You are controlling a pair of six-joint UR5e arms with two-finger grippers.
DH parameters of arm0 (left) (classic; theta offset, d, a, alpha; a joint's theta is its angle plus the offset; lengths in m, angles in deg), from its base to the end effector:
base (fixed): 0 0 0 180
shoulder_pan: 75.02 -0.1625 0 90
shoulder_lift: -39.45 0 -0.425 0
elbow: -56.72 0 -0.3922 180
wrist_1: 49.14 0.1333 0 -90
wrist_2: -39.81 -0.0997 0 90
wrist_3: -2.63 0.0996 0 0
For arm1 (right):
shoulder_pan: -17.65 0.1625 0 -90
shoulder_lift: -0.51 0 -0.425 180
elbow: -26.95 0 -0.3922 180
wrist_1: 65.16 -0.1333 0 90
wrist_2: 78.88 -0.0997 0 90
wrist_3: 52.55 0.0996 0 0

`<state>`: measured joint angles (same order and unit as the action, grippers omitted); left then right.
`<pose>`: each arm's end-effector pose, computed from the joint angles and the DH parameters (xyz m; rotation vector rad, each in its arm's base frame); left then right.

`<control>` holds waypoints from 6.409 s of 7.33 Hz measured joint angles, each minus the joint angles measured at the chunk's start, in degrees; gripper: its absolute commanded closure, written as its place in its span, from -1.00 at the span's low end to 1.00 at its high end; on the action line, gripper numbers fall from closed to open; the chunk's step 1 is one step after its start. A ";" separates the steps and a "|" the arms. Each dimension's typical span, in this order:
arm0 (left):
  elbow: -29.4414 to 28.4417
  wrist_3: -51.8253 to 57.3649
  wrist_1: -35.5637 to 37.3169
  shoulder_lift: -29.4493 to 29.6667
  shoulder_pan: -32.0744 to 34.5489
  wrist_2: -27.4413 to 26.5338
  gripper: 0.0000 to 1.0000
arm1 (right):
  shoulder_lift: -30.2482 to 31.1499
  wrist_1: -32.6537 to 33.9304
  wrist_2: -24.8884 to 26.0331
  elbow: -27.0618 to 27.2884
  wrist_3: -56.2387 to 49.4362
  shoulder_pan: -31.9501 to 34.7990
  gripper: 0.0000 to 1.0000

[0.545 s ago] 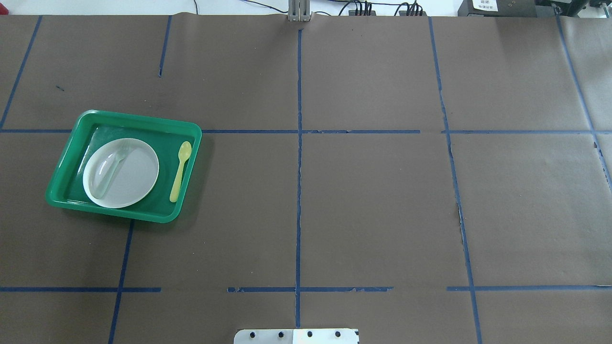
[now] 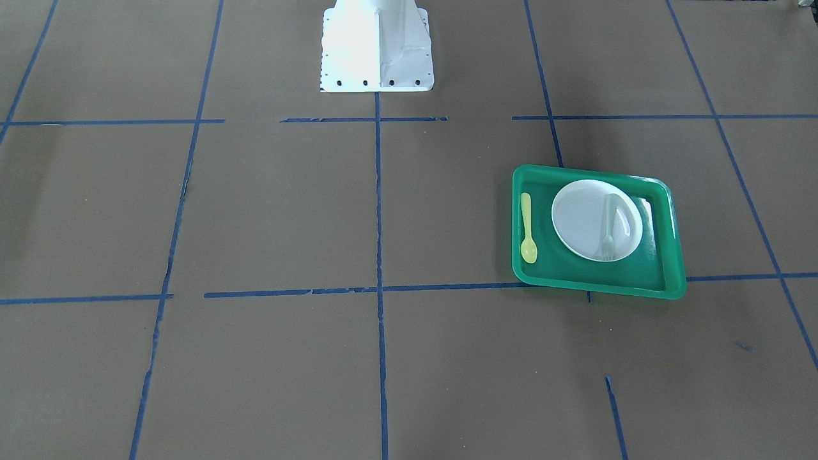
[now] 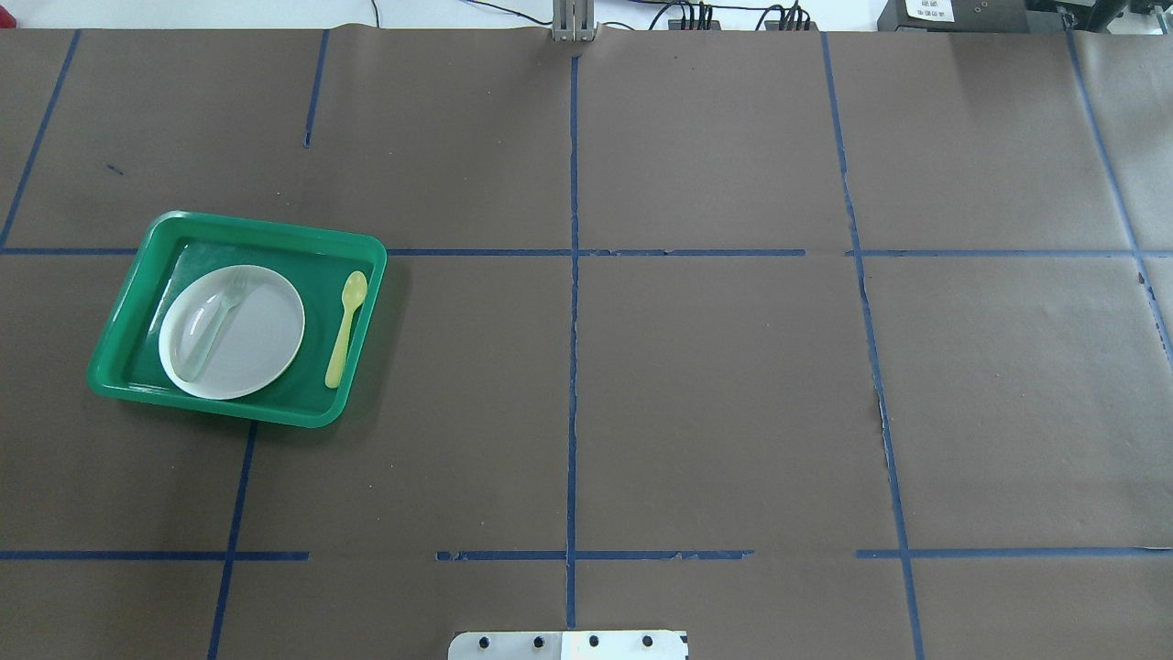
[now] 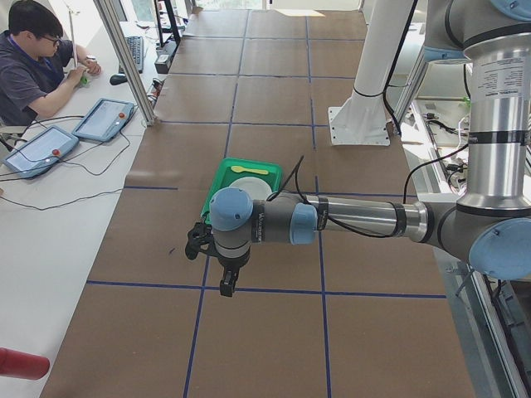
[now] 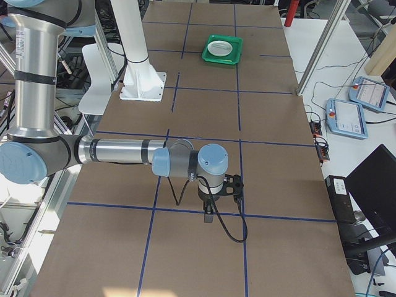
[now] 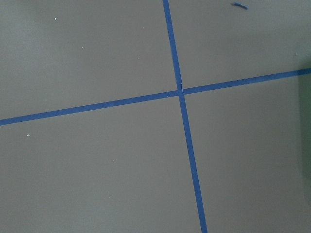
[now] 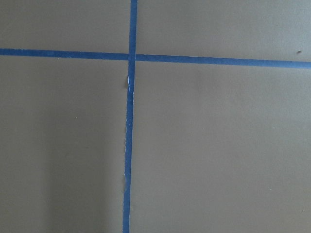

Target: Place fork

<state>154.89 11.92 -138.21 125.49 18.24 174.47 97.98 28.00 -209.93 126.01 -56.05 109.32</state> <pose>-0.0897 -0.4610 0.6227 0.1393 0.7691 0.1221 0.0805 -0.4322 0.6508 0.0061 -0.7169 -0.0207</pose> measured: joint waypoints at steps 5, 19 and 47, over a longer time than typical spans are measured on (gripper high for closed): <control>4.31 -9.24 -6.93 1.52 -6.66 5.62 -1.00 | 0.00 0.00 0.00 0.00 0.02 0.00 -1.00; -4.53 -53.98 -36.60 8.80 -47.50 -16.79 -0.93 | 0.00 0.00 0.00 0.00 -0.02 0.00 -1.00; -7.13 -50.77 -36.11 7.10 -40.15 -11.52 -1.00 | 0.00 0.00 0.00 0.00 0.01 0.00 -1.00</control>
<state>147.76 -38.85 -174.33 132.59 -21.92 162.94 97.98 28.00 -209.93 126.00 -56.04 109.32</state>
